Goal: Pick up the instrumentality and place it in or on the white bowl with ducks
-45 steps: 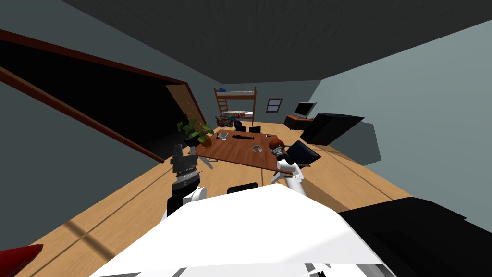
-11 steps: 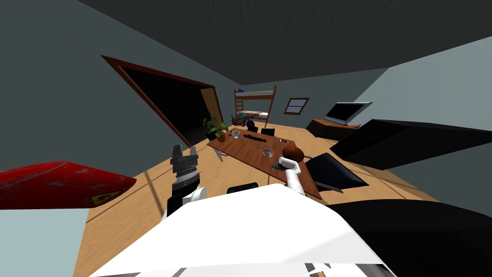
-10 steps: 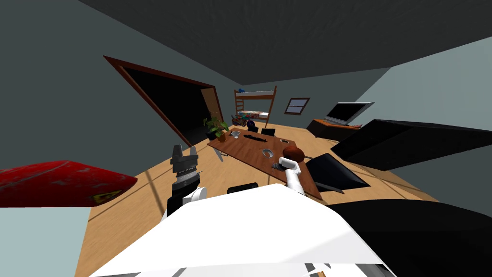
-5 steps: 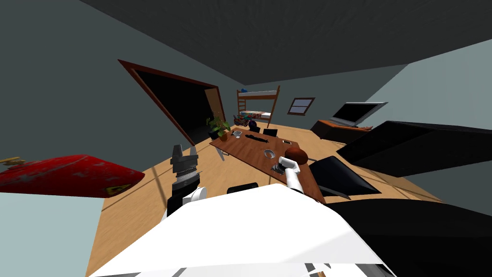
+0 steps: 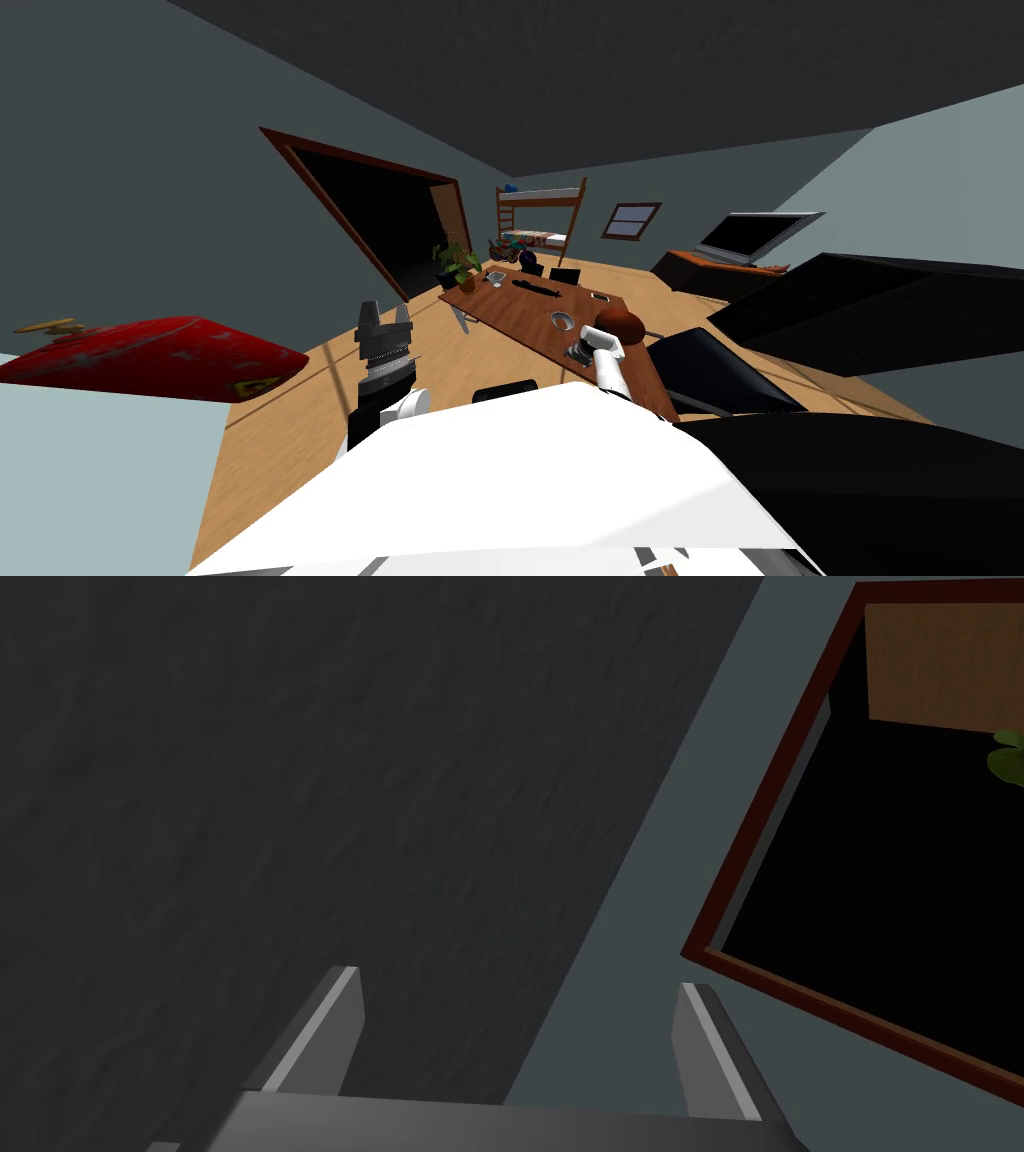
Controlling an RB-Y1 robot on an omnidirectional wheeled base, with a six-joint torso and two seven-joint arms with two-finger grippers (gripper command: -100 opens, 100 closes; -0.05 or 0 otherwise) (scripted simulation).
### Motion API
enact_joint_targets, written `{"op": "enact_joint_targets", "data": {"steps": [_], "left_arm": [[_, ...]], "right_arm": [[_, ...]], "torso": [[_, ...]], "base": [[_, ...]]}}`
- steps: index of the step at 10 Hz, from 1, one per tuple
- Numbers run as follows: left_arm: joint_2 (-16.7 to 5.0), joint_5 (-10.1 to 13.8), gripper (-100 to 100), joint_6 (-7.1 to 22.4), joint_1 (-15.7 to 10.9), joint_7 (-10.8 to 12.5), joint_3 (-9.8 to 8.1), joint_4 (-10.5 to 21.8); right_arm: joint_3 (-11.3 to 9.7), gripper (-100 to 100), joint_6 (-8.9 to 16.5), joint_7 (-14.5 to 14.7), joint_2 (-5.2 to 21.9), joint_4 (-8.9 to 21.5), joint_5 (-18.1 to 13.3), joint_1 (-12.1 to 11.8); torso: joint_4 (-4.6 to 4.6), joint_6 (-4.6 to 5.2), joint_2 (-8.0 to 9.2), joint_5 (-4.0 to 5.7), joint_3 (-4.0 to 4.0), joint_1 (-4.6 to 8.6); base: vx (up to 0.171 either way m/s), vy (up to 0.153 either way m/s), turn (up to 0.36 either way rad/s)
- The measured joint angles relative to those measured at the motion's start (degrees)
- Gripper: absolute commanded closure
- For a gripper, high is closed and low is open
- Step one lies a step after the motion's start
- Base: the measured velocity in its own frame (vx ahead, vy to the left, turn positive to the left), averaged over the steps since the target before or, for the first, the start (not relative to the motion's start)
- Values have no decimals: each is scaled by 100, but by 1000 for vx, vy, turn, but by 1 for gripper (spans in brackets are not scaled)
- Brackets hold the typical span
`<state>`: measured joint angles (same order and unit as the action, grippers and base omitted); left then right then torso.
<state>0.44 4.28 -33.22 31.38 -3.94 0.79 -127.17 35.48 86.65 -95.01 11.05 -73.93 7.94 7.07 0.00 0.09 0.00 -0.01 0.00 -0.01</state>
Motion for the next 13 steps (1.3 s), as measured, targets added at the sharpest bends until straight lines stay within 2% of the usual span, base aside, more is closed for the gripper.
{"op": "enact_joint_targets", "data": {"steps": [5, 6, 10, 11, 12, 13], "left_arm": [[0, 0, 0, 0, 0, 0, 0, 0], [0, 0, 0, 0, 0, 0, 0, 0], [0, 0, 0, 0, 0, 0, 0, 0], [0, 0, 0, 0, 0, 0, 0, 0], [0, 0, 0, 0, 0, 0, 0, 0], [0, 0, 0, 0, -1, 0, 0, 0]], "right_arm": [[2, -100, -426, 194, -116, 268, -13, -139], [1, 100, -444, 198, -117, 277, -14, -139], [-2, 100, -443, 203, -118, 276, -14, -137], [-3, 0, -443, 204, -118, 276, -14, -137], [-3, 100, -443, 204, -118, 276, -14, -137], [-4, 100, -340, 159, -101, 175, -14, -120]], "torso": [[-3, 0, -15, 0, -9, -1], [-2, -1, -8, 0, -5, -1], [0, 3, 0, 0, 0, 0], [0, 3, 0, 0, 0, 0], [0, 3, 0, 0, 0, 0], [4, 1, 11, -2, 7, -4]], "base": [[38, 3, -31], [0, 0, 0], [0, 0, 0], [0, 0, 0], [-42, 7, 64], [-74, -4, 66]]}}
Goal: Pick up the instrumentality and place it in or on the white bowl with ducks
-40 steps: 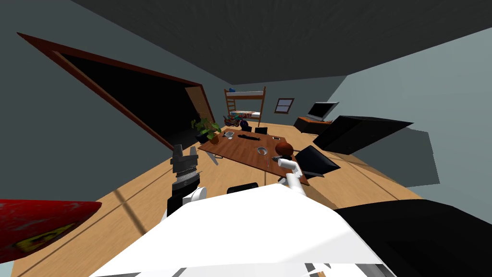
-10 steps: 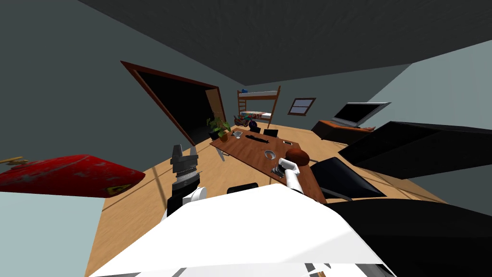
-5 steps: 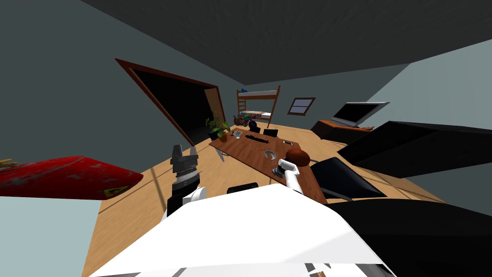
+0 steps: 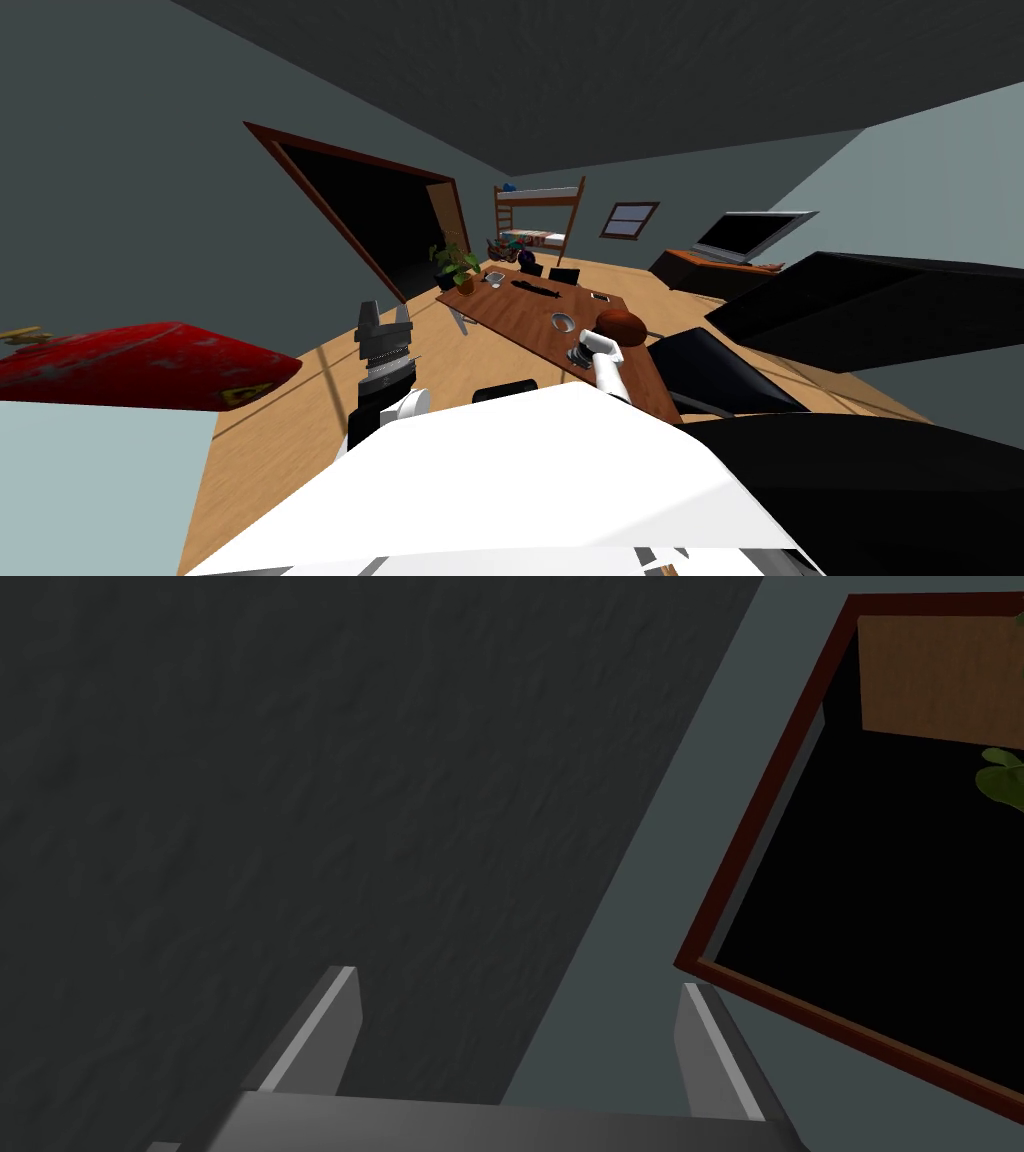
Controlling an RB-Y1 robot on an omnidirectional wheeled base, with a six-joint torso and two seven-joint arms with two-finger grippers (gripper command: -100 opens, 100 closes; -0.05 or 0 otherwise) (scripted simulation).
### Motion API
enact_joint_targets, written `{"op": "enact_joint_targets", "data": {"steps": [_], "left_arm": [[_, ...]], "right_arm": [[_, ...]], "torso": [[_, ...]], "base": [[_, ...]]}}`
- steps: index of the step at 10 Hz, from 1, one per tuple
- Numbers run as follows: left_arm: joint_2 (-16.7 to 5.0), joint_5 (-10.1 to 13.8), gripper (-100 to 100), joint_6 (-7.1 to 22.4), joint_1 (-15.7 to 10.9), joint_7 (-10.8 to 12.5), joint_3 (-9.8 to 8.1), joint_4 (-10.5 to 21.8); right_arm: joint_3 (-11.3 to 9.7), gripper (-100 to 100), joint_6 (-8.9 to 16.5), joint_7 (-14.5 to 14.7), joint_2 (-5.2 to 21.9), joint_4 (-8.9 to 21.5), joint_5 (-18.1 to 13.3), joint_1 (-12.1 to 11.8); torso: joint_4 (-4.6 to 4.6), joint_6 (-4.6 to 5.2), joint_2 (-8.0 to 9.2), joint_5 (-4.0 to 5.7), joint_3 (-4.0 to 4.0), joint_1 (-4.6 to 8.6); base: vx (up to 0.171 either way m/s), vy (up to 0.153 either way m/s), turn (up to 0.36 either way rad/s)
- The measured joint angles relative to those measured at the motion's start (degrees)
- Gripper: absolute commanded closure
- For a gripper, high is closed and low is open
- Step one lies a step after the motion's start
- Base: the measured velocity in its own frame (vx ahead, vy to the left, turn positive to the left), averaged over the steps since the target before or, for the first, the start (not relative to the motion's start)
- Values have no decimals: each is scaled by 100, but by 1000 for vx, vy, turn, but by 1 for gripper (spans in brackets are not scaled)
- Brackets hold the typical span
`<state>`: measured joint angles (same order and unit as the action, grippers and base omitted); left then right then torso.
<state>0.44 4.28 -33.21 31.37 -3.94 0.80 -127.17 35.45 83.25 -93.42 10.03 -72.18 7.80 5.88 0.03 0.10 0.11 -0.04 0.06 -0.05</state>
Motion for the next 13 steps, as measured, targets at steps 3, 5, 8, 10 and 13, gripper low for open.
{"op": "enact_joint_targets", "data": {"steps": [3, 5, 8, 10, 13], "left_arm": [[0, 0, 0, 0, 0, 0, 0, 0], [0, 0, 0, 0, -1, 0, 0, 0], [0, 0, 0, 0, 0, 0, 0, 0], [0, 0, 0, 0, 0, 0, 0, 0], [-1, 0, 0, 0, 1, 0, -1, 0]], "right_arm": [[4, 0, 238, -117, 88, -91, 11, 111], [61, 100, 293, -152, 175, -50, 22, 133], [286, 100, 512, -318, 524, 166, 83, 277], [443, 100, 582, -392, 771, 386, 131, 383], [662, 100, 707, -594, 1134, 692, 152, 635]], "torso": [[-1, 5, 4, 3, 2, 6], [0, -3, 5, 1, 2, -2], [3, -2, 15, 0, 9, -2], [1, -9, -7, 1, -2, 6], [-2, -9, -21, 3, -10, 20]], "base": [[-32, -6, 16], [-73, 18, 236], [-63, 14, 225], [-8, -15, 307], [8, -40, 230]]}}
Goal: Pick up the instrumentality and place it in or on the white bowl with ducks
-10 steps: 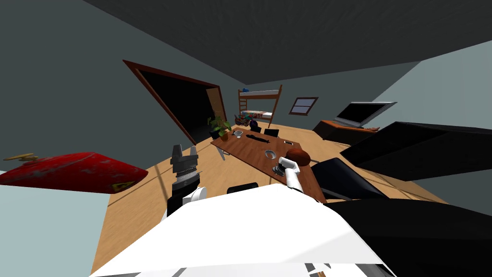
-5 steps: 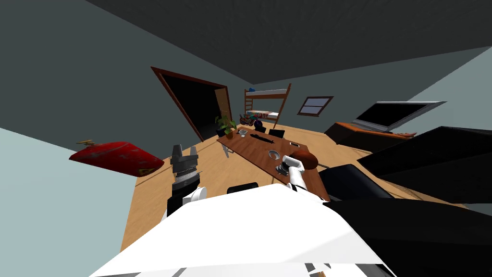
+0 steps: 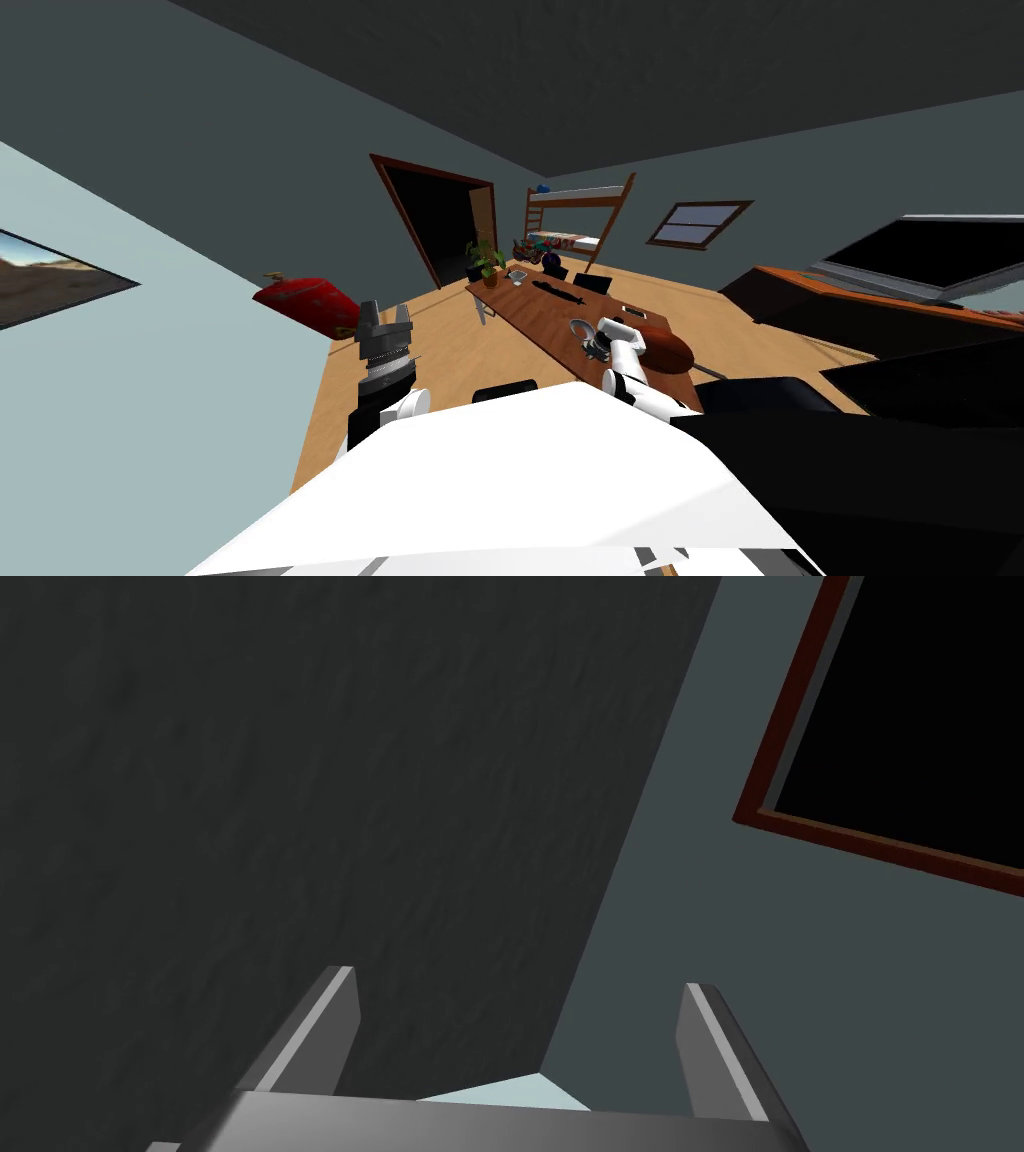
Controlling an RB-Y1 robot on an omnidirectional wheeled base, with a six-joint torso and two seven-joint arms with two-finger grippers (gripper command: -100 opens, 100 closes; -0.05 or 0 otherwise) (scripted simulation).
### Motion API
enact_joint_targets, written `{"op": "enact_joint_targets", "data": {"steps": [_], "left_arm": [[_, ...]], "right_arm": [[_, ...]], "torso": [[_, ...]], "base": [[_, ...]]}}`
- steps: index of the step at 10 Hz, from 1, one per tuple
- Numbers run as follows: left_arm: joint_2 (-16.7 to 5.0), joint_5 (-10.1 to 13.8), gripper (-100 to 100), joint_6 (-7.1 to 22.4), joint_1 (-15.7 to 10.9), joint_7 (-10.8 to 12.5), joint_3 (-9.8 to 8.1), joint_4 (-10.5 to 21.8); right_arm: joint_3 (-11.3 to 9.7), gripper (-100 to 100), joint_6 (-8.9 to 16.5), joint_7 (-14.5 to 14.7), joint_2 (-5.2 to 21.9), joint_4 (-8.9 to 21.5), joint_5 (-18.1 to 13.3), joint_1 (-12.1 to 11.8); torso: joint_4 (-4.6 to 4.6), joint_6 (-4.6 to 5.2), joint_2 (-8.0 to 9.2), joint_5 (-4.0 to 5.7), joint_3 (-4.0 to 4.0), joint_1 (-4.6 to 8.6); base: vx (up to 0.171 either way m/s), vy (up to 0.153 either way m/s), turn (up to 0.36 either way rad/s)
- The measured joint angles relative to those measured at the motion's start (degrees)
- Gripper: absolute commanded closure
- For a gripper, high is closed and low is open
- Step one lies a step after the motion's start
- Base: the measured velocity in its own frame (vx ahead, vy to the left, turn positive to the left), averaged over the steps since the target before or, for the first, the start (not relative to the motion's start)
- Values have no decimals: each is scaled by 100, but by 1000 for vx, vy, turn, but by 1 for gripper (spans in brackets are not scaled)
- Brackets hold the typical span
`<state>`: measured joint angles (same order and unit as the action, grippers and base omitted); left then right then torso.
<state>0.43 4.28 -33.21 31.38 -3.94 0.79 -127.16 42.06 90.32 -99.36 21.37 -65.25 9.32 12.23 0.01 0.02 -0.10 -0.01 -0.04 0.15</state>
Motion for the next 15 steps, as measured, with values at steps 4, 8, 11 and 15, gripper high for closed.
{"op": "enact_joint_targets", "data": {"steps": [4, 8, 11, 15], "left_arm": [[0, 0, 0, 0, 0, 0, 0, 0], [0, 0, 0, 0, 0, 0, 0, 0], [0, 0, 0, 0, 1, 0, 0, 0], [0, 0, 0, 0, 1, 0, 0, 0]], "right_arm": [[344, 100, 229, -194, 519, 321, 51, 243], [673, 100, 479, -467, 1027, 650, 49, 558], [678, -100, 475, -474, 1041, 662, 51, 573], [678, -100, 475, -474, 1041, 662, 51, 573]], "torso": [[1, -8, -7, 2, -3, 8], [-2, 1, -2, 4, -2, 0], [-4, 10, 5, 4, 1, -16], [-3, 10, 6, 4, 1, -17]], "base": [[15, -55, 253], [6, -48, 188], [0, 0, 0], [12, 12, 16]]}}
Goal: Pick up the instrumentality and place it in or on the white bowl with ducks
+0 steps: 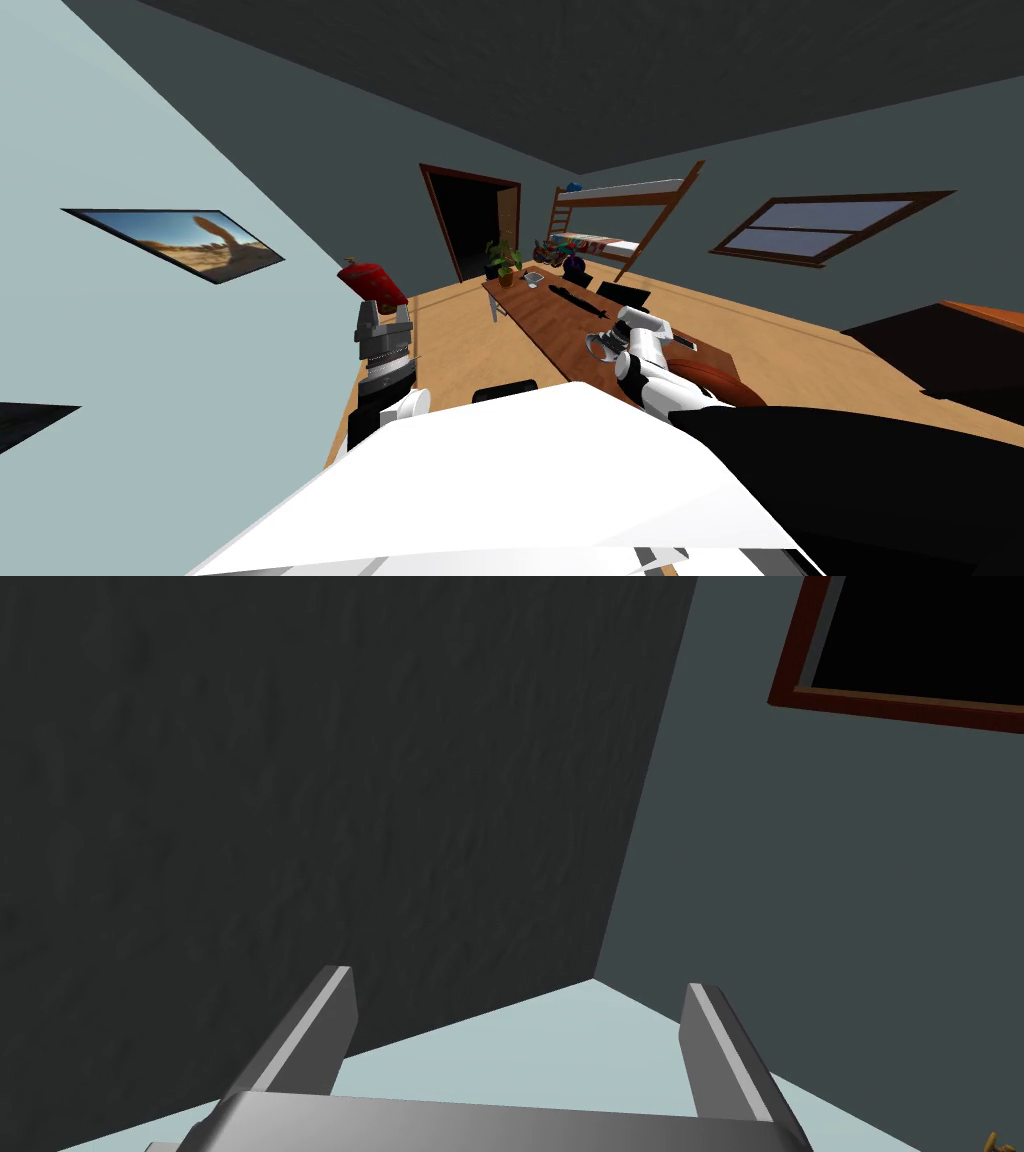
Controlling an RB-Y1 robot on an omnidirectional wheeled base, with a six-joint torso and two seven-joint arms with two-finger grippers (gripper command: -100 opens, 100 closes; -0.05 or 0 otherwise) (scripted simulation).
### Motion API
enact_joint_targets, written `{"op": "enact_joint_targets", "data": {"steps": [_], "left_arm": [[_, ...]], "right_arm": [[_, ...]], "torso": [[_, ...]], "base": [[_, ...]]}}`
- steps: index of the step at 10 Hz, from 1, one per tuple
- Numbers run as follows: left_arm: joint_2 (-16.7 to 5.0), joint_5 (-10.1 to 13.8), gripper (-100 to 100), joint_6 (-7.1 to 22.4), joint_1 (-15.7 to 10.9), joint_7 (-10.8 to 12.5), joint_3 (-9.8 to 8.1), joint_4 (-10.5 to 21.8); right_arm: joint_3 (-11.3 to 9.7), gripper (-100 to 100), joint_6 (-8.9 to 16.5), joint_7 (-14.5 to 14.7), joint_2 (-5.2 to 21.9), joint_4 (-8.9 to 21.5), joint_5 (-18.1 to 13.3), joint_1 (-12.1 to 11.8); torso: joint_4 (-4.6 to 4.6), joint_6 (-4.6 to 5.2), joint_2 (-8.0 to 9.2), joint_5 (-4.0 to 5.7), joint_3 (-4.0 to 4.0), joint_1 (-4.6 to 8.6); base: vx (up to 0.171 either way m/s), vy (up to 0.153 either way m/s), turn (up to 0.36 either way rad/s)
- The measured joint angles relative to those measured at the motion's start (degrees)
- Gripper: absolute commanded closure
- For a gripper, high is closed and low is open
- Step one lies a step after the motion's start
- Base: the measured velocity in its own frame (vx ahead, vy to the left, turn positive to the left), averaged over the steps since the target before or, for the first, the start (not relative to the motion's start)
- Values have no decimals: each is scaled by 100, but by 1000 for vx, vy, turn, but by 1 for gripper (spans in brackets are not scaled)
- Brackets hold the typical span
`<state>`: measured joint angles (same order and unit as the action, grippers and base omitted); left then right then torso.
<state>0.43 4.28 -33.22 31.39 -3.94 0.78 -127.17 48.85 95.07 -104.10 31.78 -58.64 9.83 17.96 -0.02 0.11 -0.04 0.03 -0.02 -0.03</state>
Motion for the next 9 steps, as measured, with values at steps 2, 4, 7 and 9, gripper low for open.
{"op": "enact_joint_targets", "data": {"steps": [2, 4, 7, 9], "left_arm": [[0, 0, 0, 0, 0, 0, 0, 0], [1, 0, 0, 0, 0, 0, 1, 0], [0, 0, 0, 0, 1, 0, 0, 0], [0, 0, 0, 0, 1, 0, 0, 0]], "right_arm": [[106, -100, -66, 173, 258, 239, 65, -57], [212, -100, -198, 350, 480, 559, 135, -134], [385, -100, -375, 683, 919, 1134, 243, -217], [515, -100, -482, 893, 1186, 1483, 322, -317]], "torso": [[-4, -1, -16, -4, -9, -17], [-3, 0, -15, -4, -8, -20], [-4, -1, -18, -6, -11, -23], [-4, 0, -18, -5, -11, -22]], "base": [[35, 43, 12], [48, 60, 41], [55, 69, 53], [39, 43, 7]]}}
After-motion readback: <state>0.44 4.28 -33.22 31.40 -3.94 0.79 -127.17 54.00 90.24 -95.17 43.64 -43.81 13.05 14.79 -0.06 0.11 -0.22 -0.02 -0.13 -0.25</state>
